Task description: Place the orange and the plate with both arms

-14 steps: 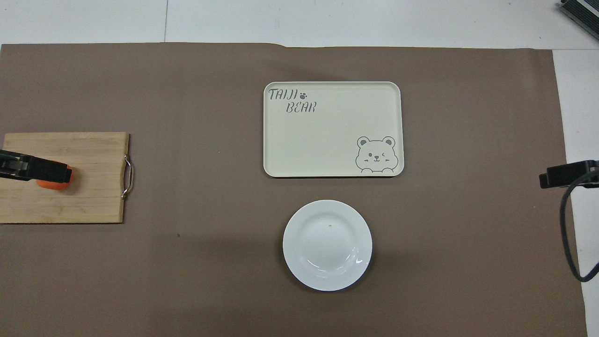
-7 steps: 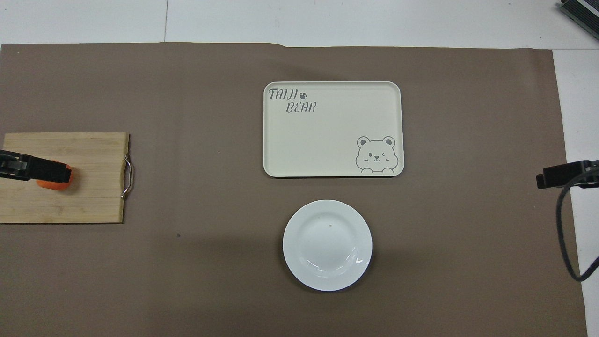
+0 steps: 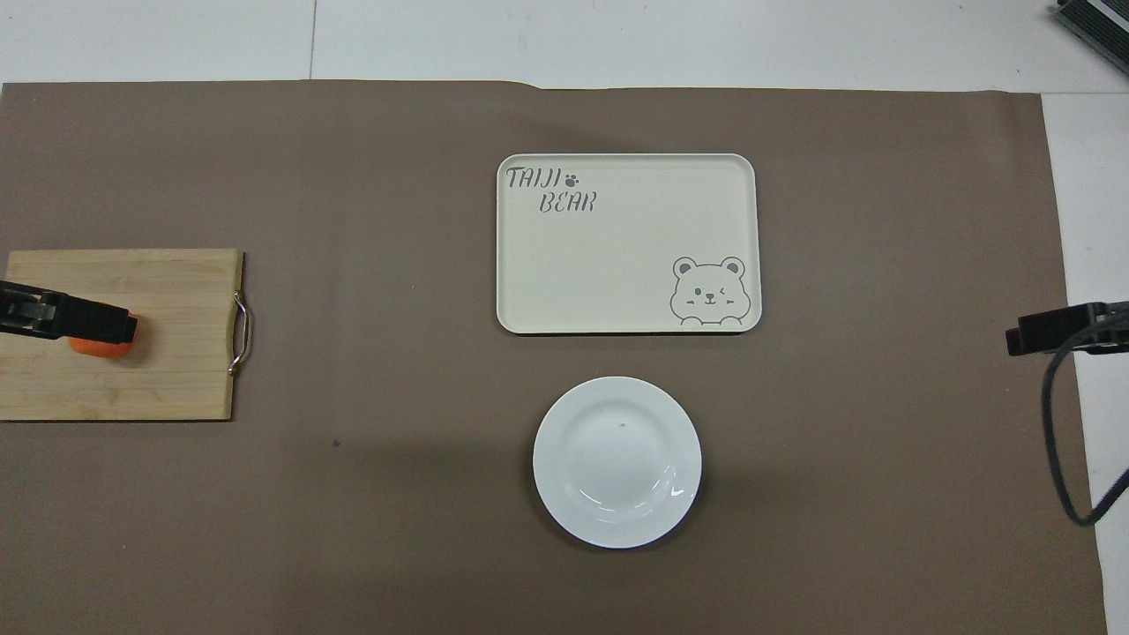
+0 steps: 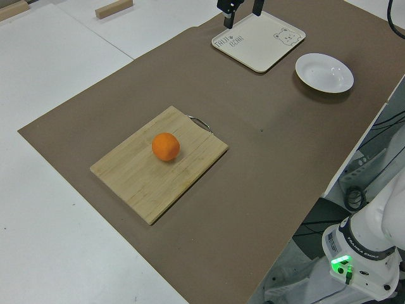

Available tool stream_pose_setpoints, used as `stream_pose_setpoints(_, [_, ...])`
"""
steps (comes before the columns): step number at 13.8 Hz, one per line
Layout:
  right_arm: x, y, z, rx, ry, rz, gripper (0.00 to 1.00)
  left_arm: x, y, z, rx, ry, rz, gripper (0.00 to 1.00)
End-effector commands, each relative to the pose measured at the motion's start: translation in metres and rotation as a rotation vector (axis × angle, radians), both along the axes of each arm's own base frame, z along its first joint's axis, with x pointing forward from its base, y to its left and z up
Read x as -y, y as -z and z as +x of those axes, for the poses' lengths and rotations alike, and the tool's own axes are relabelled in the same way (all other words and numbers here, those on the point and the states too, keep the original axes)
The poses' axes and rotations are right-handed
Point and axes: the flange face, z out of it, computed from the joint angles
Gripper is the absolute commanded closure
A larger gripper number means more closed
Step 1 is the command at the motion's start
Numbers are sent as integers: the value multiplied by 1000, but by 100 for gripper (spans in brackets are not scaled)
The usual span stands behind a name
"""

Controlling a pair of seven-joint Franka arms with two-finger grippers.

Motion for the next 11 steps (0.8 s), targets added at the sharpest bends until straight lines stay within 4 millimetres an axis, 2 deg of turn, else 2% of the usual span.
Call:
stream_pose_setpoints(1, [1, 4, 1, 16, -13, 1, 0, -12, 10, -5, 9, 2, 9, 0])
stream_pose_setpoints(3, [0, 5, 1, 14, -13, 1, 0, -16, 21, -2, 7, 3, 10, 0])
stream_pose_setpoints(6, [0, 7, 1, 13, -13, 1, 0, -34, 42, 3, 18, 3, 10, 0])
stream_pose_setpoints(11, [1, 9, 1, 7, -13, 3, 0, -80, 82, 10, 36, 33, 14, 0])
